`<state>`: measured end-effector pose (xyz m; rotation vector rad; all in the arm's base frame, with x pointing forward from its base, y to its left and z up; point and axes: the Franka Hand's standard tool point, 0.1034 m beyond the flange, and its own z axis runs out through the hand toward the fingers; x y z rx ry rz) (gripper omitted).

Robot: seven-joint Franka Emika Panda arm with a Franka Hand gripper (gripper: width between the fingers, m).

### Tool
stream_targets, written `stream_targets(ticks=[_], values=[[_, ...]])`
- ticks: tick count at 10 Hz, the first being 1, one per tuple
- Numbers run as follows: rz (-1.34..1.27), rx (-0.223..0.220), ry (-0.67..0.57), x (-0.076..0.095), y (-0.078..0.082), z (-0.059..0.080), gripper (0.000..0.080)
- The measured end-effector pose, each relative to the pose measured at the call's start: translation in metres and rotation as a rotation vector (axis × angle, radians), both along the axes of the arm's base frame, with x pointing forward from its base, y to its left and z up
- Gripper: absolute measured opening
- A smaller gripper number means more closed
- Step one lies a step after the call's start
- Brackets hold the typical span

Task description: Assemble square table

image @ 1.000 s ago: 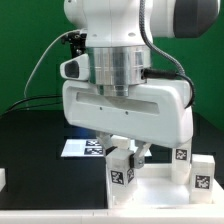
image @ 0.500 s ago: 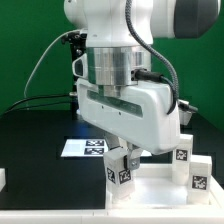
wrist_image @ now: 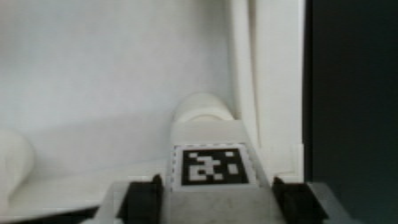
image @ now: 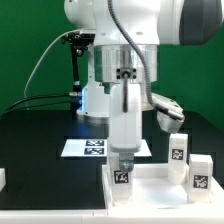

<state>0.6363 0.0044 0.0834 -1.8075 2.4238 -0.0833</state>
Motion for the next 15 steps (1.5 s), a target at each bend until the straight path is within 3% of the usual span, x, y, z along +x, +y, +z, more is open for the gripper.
stream_targets(ticks=[2, 4, 5, 6, 7, 8, 11, 13, 15], values=[[-0.205, 0.045, -0.071, -0.0015, 0.0059, 0.0, 0.0284], [-0.163, 0.037, -0.07, -0.0019, 0.006, -0.0007, 0.0284], [-0.157, 0.036, -0.07, -0.0019, 0.0061, -0.0008, 0.0464], [0.047, -0.005, -0.078, -0.0008, 0.0051, 0.0007, 0.0464], [0.251, -0.041, -0.079, -0.0034, 0.0033, -0.0032, 0.0584], [0.401, -0.066, -0.074, -0.0079, 0.0, -0.0079, 0.0636], [0.573, -0.099, -0.076, -0.0076, -0.0019, -0.0079, 0.0645], [0.986, -0.16, -0.074, -0.0009, 0.0001, -0.0019, 0.0649], [1.044, -0.161, -0.075, 0.0013, 0.0005, -0.001, 0.0601]])
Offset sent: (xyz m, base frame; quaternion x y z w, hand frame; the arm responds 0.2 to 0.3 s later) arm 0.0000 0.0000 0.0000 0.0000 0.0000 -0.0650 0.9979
